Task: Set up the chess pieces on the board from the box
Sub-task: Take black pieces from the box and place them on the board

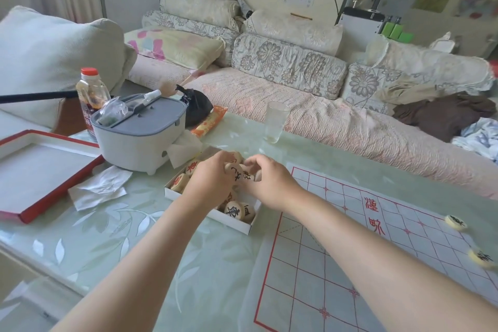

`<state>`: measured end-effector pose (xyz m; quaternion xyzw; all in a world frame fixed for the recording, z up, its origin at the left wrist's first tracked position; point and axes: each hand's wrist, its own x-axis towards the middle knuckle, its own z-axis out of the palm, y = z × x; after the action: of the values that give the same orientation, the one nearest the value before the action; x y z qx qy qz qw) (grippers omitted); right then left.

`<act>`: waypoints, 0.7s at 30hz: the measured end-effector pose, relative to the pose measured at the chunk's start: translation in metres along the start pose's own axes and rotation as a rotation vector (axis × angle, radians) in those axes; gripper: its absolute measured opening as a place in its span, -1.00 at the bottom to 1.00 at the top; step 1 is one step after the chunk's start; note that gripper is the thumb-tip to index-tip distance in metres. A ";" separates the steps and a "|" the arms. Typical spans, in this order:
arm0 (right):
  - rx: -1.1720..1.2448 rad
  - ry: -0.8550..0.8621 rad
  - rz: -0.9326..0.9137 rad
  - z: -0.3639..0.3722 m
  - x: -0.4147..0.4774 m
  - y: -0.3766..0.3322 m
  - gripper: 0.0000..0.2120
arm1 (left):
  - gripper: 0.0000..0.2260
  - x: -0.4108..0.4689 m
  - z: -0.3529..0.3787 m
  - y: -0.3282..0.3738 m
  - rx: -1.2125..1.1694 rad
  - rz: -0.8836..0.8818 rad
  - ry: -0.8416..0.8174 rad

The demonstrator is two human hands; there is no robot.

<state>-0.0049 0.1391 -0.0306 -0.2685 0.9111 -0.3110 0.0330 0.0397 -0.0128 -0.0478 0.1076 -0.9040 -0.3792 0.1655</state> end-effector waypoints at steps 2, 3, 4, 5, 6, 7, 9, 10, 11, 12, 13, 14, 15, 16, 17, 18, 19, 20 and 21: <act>-0.149 -0.090 0.084 0.002 -0.003 -0.001 -0.79 | -0.72 0.001 -0.004 -0.002 0.016 -0.017 0.021; -0.255 -0.146 0.101 0.005 -0.004 -0.002 -0.74 | -0.71 0.002 -0.006 -0.003 0.018 -0.017 0.027; -0.348 -0.196 0.114 0.010 -0.006 -0.003 -0.72 | -0.72 0.002 -0.007 -0.003 0.021 -0.013 0.029; -0.409 -0.228 0.125 0.014 -0.007 -0.003 -0.73 | -0.72 0.001 -0.008 -0.004 0.028 -0.010 0.026; -0.437 -0.239 0.127 0.018 -0.008 -0.004 -0.77 | -0.73 0.000 -0.008 -0.004 0.039 -0.009 0.019; -0.436 -0.240 0.129 0.021 -0.008 -0.004 -0.79 | -0.73 -0.002 -0.008 -0.003 0.053 -0.008 0.008; -0.381 -0.234 0.129 0.023 -0.011 -0.004 -0.76 | -0.74 -0.004 -0.006 -0.002 0.078 0.008 -0.016; -0.340 -0.232 0.134 0.022 -0.013 -0.005 -0.74 | -0.74 -0.005 -0.005 0.000 0.082 0.017 -0.024; -0.295 -0.226 0.136 0.019 -0.015 -0.005 -0.73 | -0.74 -0.006 -0.004 0.002 0.080 0.025 -0.028; -0.257 -0.210 0.132 0.015 -0.017 -0.006 -0.73 | -0.73 -0.007 -0.003 0.006 0.077 0.031 -0.025; -0.215 -0.182 0.130 0.009 -0.021 -0.006 -0.73 | -0.73 -0.009 -0.002 0.010 0.075 0.038 -0.014; -0.156 -0.147 0.137 0.001 -0.025 -0.005 -0.75 | -0.73 -0.011 0.000 0.015 0.072 0.048 0.008; -0.075 -0.115 0.149 -0.007 -0.030 -0.003 -0.79 | -0.73 -0.014 0.002 0.020 0.065 0.061 0.035; 0.001 -0.089 0.162 -0.016 -0.037 0.001 -0.83 | -0.72 -0.017 0.007 0.026 0.049 0.079 0.057; 0.052 -0.073 0.176 -0.026 -0.046 0.005 -0.85 | -0.72 -0.021 0.013 0.033 0.031 0.103 0.066; 0.074 -0.063 0.194 -0.035 -0.055 0.012 -0.85 | -0.72 -0.024 0.020 0.040 0.016 0.132 0.059; 0.080 -0.054 0.215 -0.045 -0.065 0.019 -0.85 | -0.72 -0.028 0.029 0.047 0.005 0.167 0.037; 0.079 -0.038 0.238 -0.053 -0.076 0.028 -0.85 | -0.73 -0.032 0.038 0.055 -0.002 0.205 0.005; 0.076 -0.018 0.262 -0.061 -0.088 0.038 -0.86 | -0.74 -0.036 0.048 0.062 -0.002 0.247 -0.036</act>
<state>0.0381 0.2427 -0.0130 -0.1485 0.9255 -0.3361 0.0916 0.0505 0.0732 -0.0423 -0.0116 -0.9128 -0.3586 0.1949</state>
